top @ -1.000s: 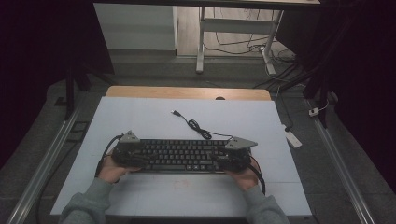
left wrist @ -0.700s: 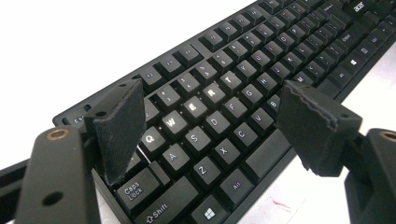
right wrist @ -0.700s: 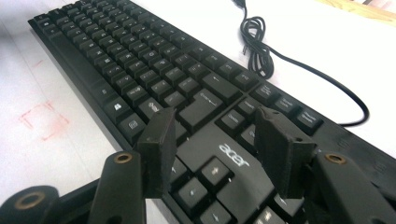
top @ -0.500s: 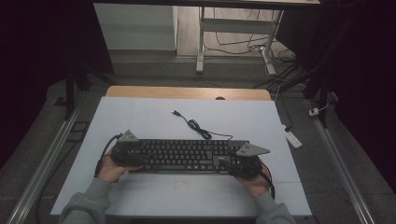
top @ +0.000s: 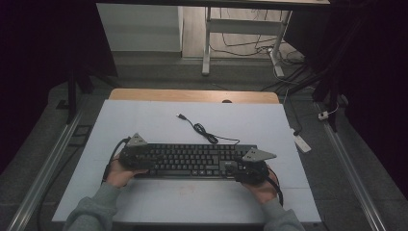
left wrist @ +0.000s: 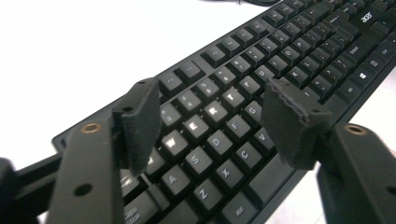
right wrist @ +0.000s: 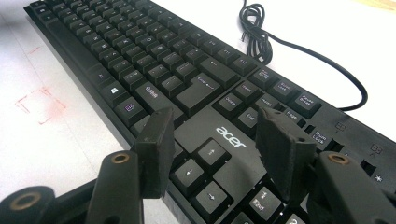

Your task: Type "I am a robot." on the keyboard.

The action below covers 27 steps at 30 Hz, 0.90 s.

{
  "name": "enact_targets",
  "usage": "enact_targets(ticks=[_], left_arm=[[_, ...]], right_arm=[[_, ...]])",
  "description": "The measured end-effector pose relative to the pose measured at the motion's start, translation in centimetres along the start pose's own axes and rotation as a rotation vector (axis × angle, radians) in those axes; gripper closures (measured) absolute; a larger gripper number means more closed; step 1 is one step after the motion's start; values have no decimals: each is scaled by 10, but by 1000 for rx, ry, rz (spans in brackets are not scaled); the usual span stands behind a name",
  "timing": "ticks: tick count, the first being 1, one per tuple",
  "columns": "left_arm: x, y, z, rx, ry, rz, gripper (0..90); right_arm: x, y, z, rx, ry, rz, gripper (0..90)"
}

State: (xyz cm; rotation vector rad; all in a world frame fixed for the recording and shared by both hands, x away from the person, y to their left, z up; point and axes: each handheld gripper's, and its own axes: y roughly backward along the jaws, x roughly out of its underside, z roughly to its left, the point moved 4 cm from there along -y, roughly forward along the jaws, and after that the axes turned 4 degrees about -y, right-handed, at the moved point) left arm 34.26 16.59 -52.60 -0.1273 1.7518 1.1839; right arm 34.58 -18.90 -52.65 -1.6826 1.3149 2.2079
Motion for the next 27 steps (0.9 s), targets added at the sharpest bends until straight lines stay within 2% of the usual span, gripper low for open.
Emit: enact_targets(ticks=[4,9,14,19,27], left_arm=[[-2,-7,-3,-9,-18,6,510],[-4,-14,-5,-2,-30,3,733],[-4,-23,-6,12,-42,21,889],[-6,-32,-12,30,-60,44,891],[-6,-41,-14,18,-74,67,891]], right_arm=[[0,0,0,-3,-5,-8,472],[0,-1,1,-3,5,3,472],[0,-2,2,-6,3,8,472],[0,-3,2,-6,4,8,472],[1,-3,2,-6,3,17,472]])
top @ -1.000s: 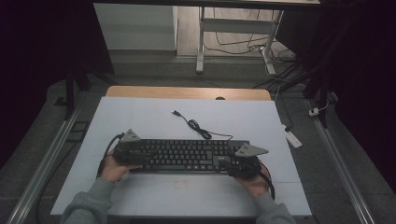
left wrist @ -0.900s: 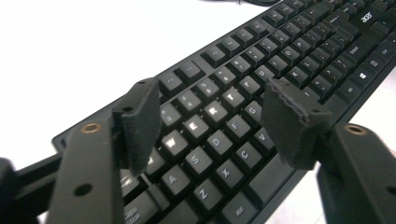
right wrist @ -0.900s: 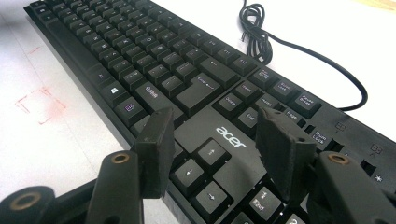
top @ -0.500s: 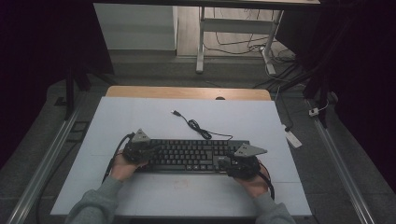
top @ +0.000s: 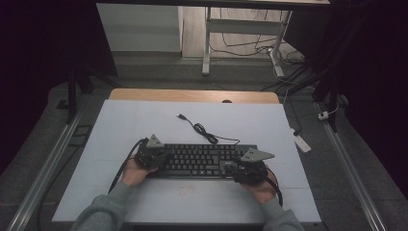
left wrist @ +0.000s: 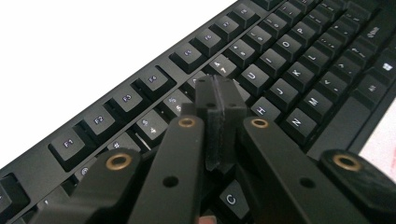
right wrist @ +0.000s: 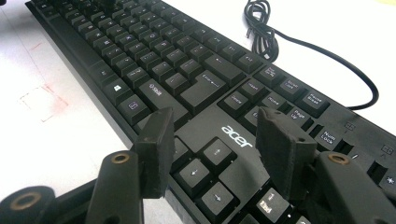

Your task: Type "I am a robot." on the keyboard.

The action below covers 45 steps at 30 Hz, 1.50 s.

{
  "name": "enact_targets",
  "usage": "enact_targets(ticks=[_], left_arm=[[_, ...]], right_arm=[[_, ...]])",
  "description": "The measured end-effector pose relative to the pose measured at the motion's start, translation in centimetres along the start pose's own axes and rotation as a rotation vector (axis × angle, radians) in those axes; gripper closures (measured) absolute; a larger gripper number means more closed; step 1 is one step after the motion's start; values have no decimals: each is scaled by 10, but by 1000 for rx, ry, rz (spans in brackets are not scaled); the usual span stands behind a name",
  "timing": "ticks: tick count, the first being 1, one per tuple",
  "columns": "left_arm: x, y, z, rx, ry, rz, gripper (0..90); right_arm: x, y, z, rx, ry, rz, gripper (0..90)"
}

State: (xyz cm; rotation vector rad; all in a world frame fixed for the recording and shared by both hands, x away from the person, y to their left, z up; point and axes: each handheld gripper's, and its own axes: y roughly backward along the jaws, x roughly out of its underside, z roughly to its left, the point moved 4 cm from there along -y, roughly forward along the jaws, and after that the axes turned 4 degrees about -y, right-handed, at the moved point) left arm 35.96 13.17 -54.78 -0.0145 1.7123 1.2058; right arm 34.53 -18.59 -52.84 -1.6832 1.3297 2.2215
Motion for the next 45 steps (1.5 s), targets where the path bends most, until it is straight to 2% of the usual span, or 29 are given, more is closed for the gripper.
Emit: enact_targets(ticks=[20,22,25,28,31,34,38,45], left_arm=[[-2,-8,-1,0,1,20,892],[-2,-6,-1,2,3,11,892],[-5,2,1,11,21,-31,887],[-7,13,6,25,50,-78,819],[-6,25,11,33,77,-111,711],[-4,36,13,32,84,-118,612],[3,50,19,3,101,-125,485],[14,66,21,-21,126,-130,373]], right_arm=[[0,0,0,3,-2,0,471],[0,0,0,3,-2,-4,471],[0,1,0,3,-2,-8,471],[-1,1,-1,4,-4,-9,471],[0,1,-1,4,-5,-8,472],[0,2,-2,4,-5,-6,471],[0,2,-2,4,-5,-7,471],[0,0,-2,4,-5,-4,471]])
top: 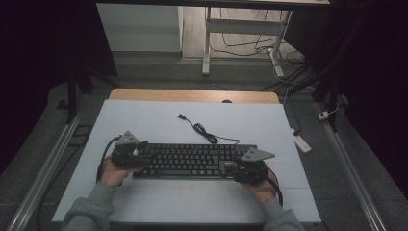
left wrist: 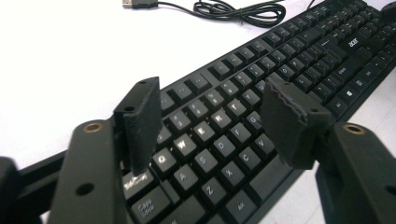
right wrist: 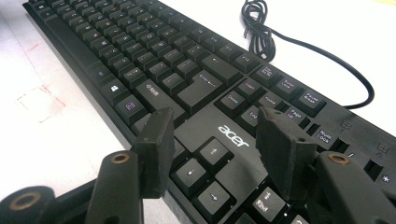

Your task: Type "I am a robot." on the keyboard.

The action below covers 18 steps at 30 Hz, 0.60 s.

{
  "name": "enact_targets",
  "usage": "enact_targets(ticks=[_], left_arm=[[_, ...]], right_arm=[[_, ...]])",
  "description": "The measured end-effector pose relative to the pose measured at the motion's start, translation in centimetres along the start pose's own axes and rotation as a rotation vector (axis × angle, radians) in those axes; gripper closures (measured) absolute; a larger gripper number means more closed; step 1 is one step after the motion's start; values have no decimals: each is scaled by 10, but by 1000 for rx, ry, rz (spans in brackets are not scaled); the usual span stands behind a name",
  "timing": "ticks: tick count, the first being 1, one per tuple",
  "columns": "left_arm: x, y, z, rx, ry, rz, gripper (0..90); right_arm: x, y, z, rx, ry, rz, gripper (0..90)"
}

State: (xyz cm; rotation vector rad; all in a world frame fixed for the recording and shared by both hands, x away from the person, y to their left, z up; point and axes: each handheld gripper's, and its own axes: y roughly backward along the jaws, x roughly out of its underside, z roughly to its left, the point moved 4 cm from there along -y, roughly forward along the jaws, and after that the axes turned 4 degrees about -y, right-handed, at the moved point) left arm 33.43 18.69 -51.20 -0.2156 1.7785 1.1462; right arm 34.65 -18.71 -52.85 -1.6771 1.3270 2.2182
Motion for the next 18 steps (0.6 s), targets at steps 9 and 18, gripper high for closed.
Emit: enact_targets(ticks=[9,18], left_arm=[[16,12,-3,7,-2,29,322],[29,20,1,0,26,37,311]], right_arm=[[-1,2,-2,1,-4,-12,471],[-4,2,-1,-1,-1,-25,474]])
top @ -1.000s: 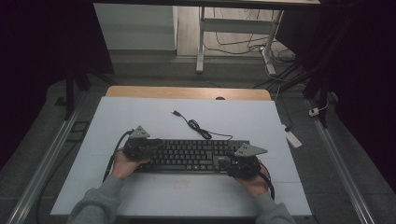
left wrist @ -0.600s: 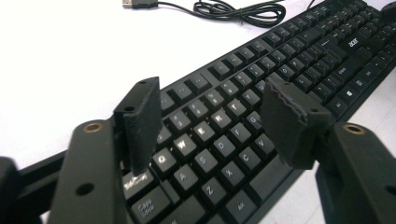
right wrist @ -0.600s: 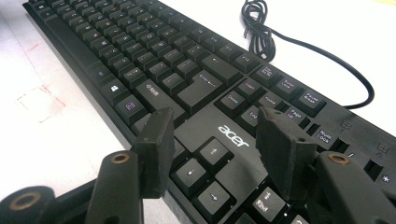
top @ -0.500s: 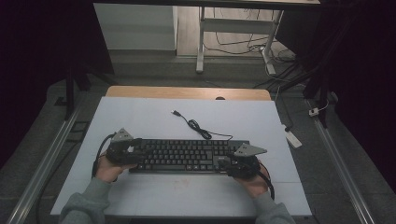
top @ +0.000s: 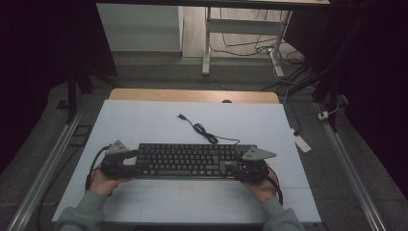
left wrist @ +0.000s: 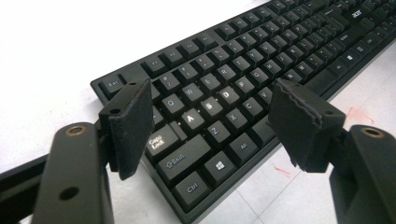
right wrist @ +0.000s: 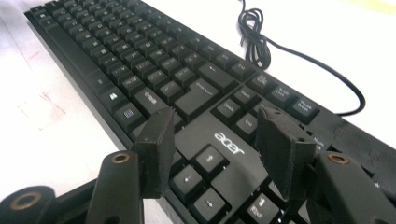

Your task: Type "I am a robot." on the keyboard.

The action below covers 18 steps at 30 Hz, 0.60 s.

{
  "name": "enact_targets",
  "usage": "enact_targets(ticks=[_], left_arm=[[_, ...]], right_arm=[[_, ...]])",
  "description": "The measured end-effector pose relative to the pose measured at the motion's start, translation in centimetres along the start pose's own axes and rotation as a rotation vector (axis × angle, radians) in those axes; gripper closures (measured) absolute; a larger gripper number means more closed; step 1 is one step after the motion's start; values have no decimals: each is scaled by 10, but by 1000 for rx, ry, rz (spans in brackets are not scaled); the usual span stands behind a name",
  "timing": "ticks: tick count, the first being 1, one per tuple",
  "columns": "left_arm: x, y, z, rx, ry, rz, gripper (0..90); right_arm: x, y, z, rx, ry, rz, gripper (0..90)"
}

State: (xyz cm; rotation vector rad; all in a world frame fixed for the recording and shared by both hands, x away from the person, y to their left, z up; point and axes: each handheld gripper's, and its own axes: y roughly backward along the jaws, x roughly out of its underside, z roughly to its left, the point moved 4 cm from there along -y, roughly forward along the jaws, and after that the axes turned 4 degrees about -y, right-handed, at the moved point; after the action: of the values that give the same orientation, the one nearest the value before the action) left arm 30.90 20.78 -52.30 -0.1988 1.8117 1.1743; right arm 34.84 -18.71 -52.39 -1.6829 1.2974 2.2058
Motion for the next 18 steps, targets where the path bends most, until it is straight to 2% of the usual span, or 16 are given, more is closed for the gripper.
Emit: enact_targets(ticks=[4,7,12,15,18], left_arm=[[0,-2,-1,1,-5,4,309],[1,-3,-1,2,-9,11,307],[2,-4,-1,1,-9,14,305],[2,-4,-1,3,-8,15,305],[2,-4,-1,2,-7,16,304]], right_arm=[[-6,0,3,-8,11,-15,488],[-13,-2,7,-30,16,-27,539],[-23,-11,19,-94,37,-19,719],[-27,-18,27,-133,60,16,849],[-31,-28,34,-153,72,38,895]])
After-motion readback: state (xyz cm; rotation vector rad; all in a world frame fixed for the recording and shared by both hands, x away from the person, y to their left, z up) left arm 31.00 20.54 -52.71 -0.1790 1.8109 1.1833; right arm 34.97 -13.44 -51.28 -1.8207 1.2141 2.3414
